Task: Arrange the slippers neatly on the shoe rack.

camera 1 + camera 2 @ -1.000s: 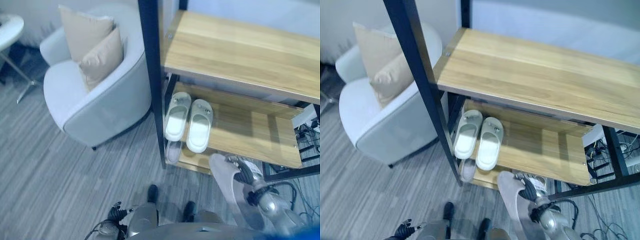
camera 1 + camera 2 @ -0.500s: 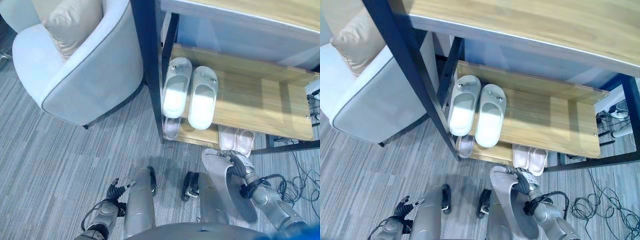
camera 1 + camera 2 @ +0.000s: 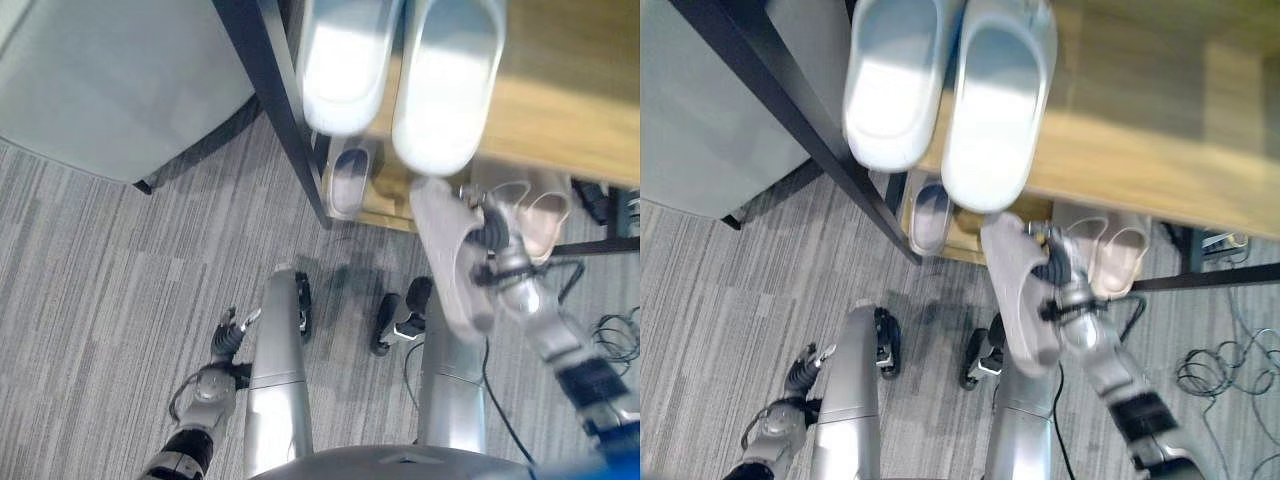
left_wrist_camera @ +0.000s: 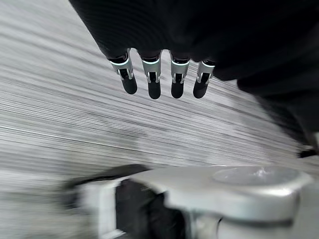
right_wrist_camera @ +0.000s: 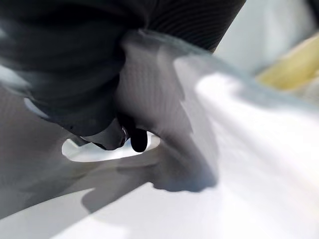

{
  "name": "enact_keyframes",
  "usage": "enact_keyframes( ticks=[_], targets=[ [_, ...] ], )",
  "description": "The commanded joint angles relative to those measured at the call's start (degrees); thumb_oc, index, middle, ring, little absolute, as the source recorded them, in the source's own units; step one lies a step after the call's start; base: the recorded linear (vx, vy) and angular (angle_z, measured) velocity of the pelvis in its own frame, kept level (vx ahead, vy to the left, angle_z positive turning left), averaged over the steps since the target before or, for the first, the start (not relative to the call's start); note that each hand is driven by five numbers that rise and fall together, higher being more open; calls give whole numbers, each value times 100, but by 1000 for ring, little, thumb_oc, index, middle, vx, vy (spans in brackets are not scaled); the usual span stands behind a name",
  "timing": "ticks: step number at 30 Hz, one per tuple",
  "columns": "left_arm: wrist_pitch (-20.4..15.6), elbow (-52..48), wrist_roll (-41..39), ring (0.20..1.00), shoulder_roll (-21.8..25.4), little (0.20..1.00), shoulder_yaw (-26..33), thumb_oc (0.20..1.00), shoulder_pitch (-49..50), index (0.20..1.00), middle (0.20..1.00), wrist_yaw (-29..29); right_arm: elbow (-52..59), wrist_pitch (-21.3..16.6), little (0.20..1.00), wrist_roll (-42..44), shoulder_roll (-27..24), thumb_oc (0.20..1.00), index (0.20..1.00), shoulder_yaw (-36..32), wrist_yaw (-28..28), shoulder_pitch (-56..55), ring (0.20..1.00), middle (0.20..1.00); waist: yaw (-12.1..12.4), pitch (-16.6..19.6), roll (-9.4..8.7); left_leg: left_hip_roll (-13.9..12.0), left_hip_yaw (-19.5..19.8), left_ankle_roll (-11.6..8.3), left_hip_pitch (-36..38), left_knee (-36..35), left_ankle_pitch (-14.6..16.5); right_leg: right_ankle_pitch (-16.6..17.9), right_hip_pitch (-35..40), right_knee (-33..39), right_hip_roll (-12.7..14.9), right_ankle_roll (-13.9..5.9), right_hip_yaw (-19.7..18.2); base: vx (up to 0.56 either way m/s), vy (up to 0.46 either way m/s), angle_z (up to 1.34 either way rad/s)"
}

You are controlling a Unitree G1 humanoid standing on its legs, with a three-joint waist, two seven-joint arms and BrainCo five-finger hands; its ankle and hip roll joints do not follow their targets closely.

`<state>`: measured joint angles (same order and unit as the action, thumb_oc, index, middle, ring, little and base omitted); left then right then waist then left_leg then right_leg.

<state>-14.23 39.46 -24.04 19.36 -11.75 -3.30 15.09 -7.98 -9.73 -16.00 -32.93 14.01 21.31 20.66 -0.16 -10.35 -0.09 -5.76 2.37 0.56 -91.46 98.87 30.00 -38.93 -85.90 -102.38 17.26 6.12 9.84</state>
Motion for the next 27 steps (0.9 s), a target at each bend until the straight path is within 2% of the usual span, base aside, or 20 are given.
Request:
enact_keyframes(
  ticks=[1, 3, 4, 5, 6, 8, 13, 18, 21, 27],
  targets=[
    [-255, -120, -517, 1000, -14, 1000, -19, 1000, -56, 1000, 1000, 161, 822, -71, 200, 45, -557, 200, 200, 21, 299, 197, 200, 200, -12, -230, 91, 187, 155, 375, 420, -99, 313, 61, 36, 57, 67, -79, -380, 178, 39, -6],
    [-276, -282, -293, 1000, 81, 1000, -92, 1000, -128, 1000, 1000, 261, 784, 10, 200, -158, -771, 200, 200, 100, 281, 573, 200, 200, 24, -320, 100, 210, 193, 388, 173, 423, 478, -80, -255, -496, 48, -36, -600, 150, 21, -7],
    [-366, 241, -329, 1000, 68, 1000, -79, 1000, -141, 1000, 1000, 70, 479, 53, 200, -192, -881, 200, 200, 314, 244, 1146, 200, 200, 92, -501, 39, 275, 272, 380, 153, 890, 643, -185, -385, -1083, 8, -25, -844, 172, 25, -10],
    [-261, 1138, -425, 1000, 213, 1000, 122, 1000, -477, 1000, 1000, 124, 490, 14, 200, -210, -870, 200, 200, 475, 234, 1334, 200, 200, 45, -595, 6, 227, 298, 359, 151, 1053, 696, -214, -402, -1258, -65, -31, -970, 207, 46, -18],
    [-269, 1122, -573, 1000, 446, 1000, 308, 1000, -796, 1000, 1000, 252, 576, 0, 200, -201, -997, 200, 200, 553, 263, 1551, 200, 200, 16, -845, -18, 231, 351, 375, 151, 1474, 841, -331, -404, -1672, -91, 20, -1185, 159, 43, -20],
    [-385, 976, -689, 1000, 512, 1000, 392, 1000, -757, 1000, 1000, 352, 476, 23, 200, -280, -1112, 200, 200, 560, 362, 1823, 200, 200, 21, -1084, 34, 250, 440, 383, 151, 1883, 997, -440, -406, -2050, -93, 8, -1341, 111, 40, -3],
    [-496, 798, -860, 1000, 503, 1000, 381, 1000, -609, 1000, 1000, 514, -256, 146, 200, 96, -1158, 200, 200, 766, 539, 2862, 200, 200, 80, -1490, 20, 266, 565, 354, 151, 2646, 1249, -537, -404, -2821, -238, -39, -1699, 55, 13, -14],
    [-534, 820, -819, 1000, 476, 1000, 222, 1000, -505, 1000, 1000, 491, -1165, 222, 200, 284, -1157, 200, 200, 968, 751, 3654, 200, 200, 161, -1549, 64, 313, 646, 359, 151, 2959, 1365, -563, -405, -3126, -280, -79, -1819, 34, 6, -8],
    [-587, 788, -968, 1000, 493, 1000, 245, 1000, -427, 1000, 1000, 452, -1509, 287, 200, 339, -1161, 200, 200, 1212, 694, 4087, 200, 200, 233, -1613, 73, 338, 683, 347, 151, 3100, 1402, -546, -405, -3259, -260, -100, -1871, 12, 5, -5],
    [-573, 1121, -1085, 1000, 402, 1000, 208, 1000, -439, 1000, 1000, 388, -2090, 356, 200, 539, -925, 200, 200, 1591, 550, 4520, 200, 200, 288, -1621, -31, 376, 704, 298, 151, 3082, 1383, -496, -402, -3309, -252, -104, -1949, 0, -2, 1]
  ],
)
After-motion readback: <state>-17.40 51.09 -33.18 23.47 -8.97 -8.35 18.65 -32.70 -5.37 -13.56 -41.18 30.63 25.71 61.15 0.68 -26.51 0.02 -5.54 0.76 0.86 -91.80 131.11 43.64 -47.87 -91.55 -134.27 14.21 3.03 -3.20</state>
